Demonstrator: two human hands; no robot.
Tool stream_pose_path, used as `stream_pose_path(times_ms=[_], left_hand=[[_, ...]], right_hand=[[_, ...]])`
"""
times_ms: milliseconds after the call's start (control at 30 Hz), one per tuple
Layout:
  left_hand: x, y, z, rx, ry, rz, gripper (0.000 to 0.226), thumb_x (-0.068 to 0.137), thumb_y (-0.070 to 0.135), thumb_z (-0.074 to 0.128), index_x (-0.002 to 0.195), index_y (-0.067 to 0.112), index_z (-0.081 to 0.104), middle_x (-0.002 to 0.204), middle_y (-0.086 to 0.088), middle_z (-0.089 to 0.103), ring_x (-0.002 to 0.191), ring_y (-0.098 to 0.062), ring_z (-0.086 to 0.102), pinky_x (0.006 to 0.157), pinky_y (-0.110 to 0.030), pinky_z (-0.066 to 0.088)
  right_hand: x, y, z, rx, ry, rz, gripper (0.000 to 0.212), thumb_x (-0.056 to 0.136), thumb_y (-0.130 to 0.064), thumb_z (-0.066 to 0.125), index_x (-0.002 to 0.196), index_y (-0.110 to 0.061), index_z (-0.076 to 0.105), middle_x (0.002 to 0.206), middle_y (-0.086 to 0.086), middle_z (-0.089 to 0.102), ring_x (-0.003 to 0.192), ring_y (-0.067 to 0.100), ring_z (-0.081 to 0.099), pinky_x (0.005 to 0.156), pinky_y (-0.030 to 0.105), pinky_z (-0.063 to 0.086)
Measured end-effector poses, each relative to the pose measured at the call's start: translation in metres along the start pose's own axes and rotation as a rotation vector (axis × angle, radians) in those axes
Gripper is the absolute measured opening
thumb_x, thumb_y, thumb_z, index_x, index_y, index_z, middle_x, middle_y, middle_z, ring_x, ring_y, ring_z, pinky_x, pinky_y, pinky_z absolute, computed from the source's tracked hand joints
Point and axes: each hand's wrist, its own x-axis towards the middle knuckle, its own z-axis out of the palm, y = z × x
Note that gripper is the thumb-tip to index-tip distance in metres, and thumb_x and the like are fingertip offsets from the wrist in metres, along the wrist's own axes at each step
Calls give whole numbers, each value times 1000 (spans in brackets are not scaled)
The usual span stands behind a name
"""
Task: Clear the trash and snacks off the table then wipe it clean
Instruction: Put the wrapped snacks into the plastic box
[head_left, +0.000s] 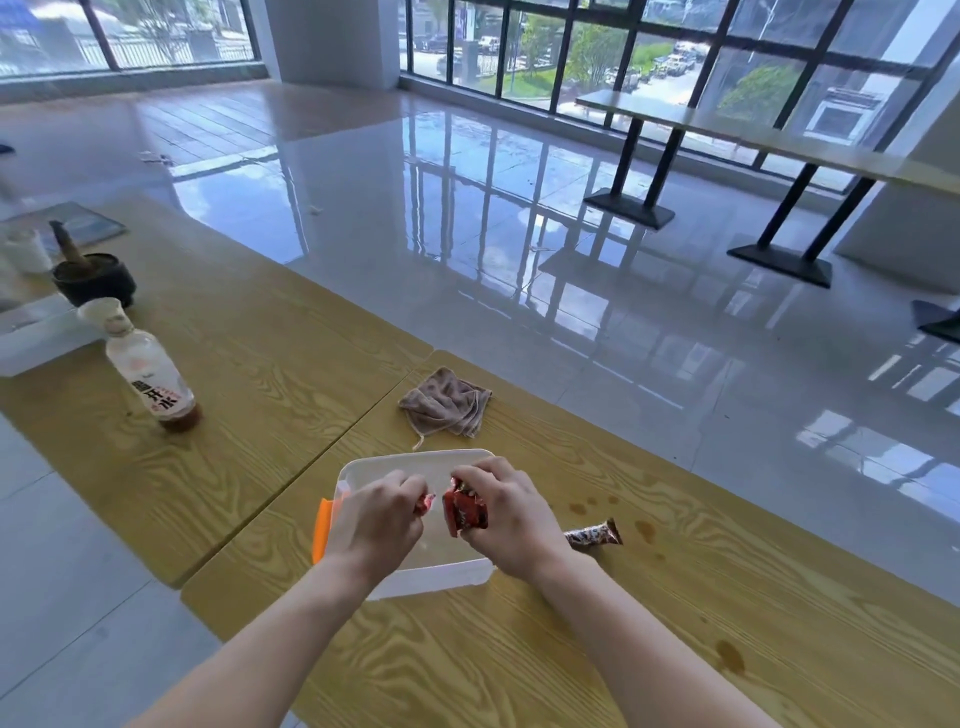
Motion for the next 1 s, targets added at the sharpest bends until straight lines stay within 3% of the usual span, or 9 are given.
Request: stream_pose_path(times_ms=[133,333,500,667,733,800,867,933,1000], left_hand=[[2,-9,4,114,-65,3,19,67,7,70,69,19,56,62,1,53,51,-31,57,65,-51,48],[8,-16,9,234,-86,58,28,55,-2,74,61,18,54,55,-1,52,41,-30,52,51,-54,51],[9,-17,9,251,-86,116,24,54,3,70,63,18,53,57,-1,51,45,-29,52,49,-34,37],[5,-16,10,244,-28,192,4,65,21,58,66,18,56,65,-2,54,55,-26,55,51,-35,35],[5,-13,8,222,-23,187,14,67,27,46,64,18,57,64,-2,54,53,-25,55,52,-33,31],[5,-8,4,248,-31,178,6,60,22,60,64,19,58,63,0,54,52,-24,54,53,-32,26],[6,-3,2,277,-65,174,21,49,16,74,64,20,60,62,1,54,52,-23,54,53,-31,23],[6,2,-1,288,-73,153,24,47,16,77,65,21,62,64,2,55,53,-22,54,52,-31,23],[6,5,1,276,-88,160,22,53,16,76,71,20,64,69,1,58,59,-23,57,52,-32,32]], right_hand=[[16,-4,11,-38,-39,-30,58,84,-27,71,139,-34,51,137,-3,47,118,27,46,100,36,41],[29,-4,23,-101,-85,-55,55,86,-22,66,137,-35,51,139,-3,48,124,31,43,105,41,40],[37,-3,26,-153,-121,-62,57,85,-18,63,138,-36,50,144,0,44,125,32,41,106,44,38],[36,2,27,-117,-104,-36,61,84,-15,64,140,-34,49,143,-3,45,127,27,40,104,38,42],[35,4,26,-108,-85,-35,59,87,-16,64,142,-32,49,142,-4,46,129,25,39,104,36,43],[33,6,25,-102,-73,-35,58,87,-18,64,142,-30,50,141,-3,47,128,23,40,104,35,42],[31,7,23,-97,-63,-29,58,87,-19,66,142,-30,50,139,-4,48,125,22,42,103,34,42],[27,9,20,-94,-36,-28,56,89,-21,66,142,-29,50,136,-5,50,120,21,44,99,33,44],[22,12,17,-90,-12,-30,55,91,-24,66,143,-29,50,133,-5,51,115,21,46,96,31,45]])
